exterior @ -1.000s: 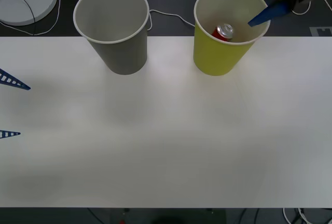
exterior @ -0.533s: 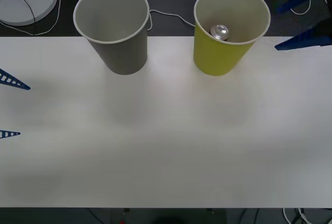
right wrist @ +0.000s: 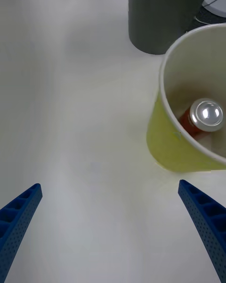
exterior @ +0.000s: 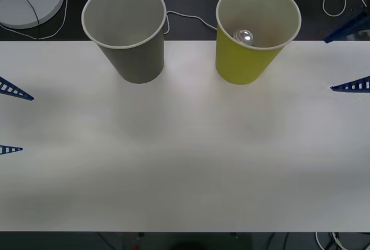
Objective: Put the can into the green bin and the plastic bottle into the gray bin
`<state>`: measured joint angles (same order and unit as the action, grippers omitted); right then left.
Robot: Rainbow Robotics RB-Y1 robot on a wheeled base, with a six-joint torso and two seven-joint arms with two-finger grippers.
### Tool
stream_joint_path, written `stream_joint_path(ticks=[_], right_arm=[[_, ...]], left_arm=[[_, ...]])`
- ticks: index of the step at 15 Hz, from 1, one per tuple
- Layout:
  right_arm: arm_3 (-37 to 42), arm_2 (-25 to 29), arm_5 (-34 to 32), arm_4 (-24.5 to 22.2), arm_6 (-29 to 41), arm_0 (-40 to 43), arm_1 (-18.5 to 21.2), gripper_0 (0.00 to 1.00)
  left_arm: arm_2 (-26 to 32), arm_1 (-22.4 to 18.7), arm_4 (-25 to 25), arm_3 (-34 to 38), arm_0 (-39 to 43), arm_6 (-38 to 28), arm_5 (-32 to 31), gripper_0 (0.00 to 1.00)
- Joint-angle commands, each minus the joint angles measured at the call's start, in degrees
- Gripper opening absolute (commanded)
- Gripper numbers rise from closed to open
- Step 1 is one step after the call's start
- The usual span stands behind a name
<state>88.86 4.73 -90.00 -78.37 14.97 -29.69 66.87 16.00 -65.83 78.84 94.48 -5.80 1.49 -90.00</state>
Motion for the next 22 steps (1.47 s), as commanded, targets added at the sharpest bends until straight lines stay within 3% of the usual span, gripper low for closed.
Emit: stream_joint_path(ticks=[1,5,14,18,22], right_arm=[[0.0,3.3,0.0,2.1,-7.0,5.9,-0.4,1.0],[0.9,7.8,0.0,3.0,-13.7,12.8,-3.2,1.0],[7.5,16.6,0.3,2.8,-18.3,27.3,-10.4,1.0],[7.4,17.9,0.4,1.0,-23.6,29.9,-12.8,1.0],[7.4,17.9,0.5,0.1,-23.6,30.9,-14.1,1.0]], left_arm=[[0.0,0.0,0.0,0.0,0.0,0.0,0.0,1.0],[0.0,0.0,0.0,0.0,0.0,0.0,0.0,1.0],[0.0,0.0,0.0,0.0,0.0,0.0,0.0,1.0],[0.0,0.0,0.0,0.0,0.0,0.0,0.0,1.0],[0.0,0.0,0.0,0.0,0.0,0.0,0.0,1.0]])
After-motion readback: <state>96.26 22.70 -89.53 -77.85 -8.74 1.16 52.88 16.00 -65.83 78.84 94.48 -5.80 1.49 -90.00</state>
